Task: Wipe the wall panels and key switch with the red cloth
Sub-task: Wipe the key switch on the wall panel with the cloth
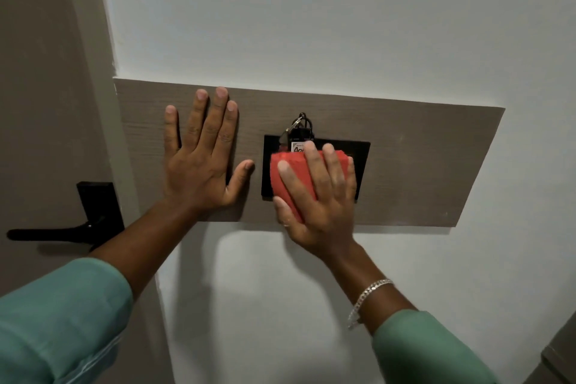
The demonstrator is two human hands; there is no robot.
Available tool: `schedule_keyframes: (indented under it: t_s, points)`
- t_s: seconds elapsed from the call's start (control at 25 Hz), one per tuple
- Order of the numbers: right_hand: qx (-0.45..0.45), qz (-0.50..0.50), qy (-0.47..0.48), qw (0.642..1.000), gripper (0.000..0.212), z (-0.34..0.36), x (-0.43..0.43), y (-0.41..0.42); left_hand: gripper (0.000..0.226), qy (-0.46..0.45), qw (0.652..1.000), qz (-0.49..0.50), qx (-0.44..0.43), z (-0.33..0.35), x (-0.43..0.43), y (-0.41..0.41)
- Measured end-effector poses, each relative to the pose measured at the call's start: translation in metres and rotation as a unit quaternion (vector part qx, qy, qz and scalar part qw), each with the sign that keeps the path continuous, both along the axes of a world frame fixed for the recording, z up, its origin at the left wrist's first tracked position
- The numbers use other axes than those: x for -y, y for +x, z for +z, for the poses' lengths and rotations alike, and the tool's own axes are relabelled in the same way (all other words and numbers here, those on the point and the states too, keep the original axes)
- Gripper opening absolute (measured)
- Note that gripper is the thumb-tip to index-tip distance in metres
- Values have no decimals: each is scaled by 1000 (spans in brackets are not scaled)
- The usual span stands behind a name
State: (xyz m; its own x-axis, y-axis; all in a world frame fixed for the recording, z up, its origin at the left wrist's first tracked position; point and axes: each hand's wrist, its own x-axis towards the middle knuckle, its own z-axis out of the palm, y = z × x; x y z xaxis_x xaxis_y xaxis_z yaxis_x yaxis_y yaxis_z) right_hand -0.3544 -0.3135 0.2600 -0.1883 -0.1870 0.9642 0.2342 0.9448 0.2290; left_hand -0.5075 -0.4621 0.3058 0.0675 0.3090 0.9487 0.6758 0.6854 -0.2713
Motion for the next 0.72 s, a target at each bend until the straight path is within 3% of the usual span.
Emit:
schedule_keyframes:
  t_s: [0.08, 0.2, 0.24, 0.4, 0.48, 0.6, 0.68, 0.72]
  points:
    - [10, 1, 11, 1000, 60, 2, -29, 18, 83, 5, 1000, -3, 0, -1, -1, -2]
    - [-65, 28, -170, 983, 56, 15, -24, 13, 83, 3, 1000, 1, -4, 0, -1, -4]
    - [-69, 23, -187, 980, 56, 16, -14, 7, 84, 0, 1000, 1, -1, 0, -1, -4]
    - [34, -11, 8, 999, 61, -3, -25, 15, 85, -18, 999, -9, 25, 0, 0, -2]
    - [51, -13, 19, 998, 60, -4, -40, 27, 84, -29, 998, -20, 55, 3, 3, 3]
    - [69, -15, -54, 996, 57, -1, -43, 42, 80, -16, 983, -128, 132, 7, 7, 31]
    - [91, -14, -75, 993, 56, 1, -38, 50, 57, 67, 949, -249, 183, -1, 3, 63]
    - [98, -5, -86, 991, 56, 2, -37, 51, 38, 119, 915, -310, 230, -13, -2, 84]
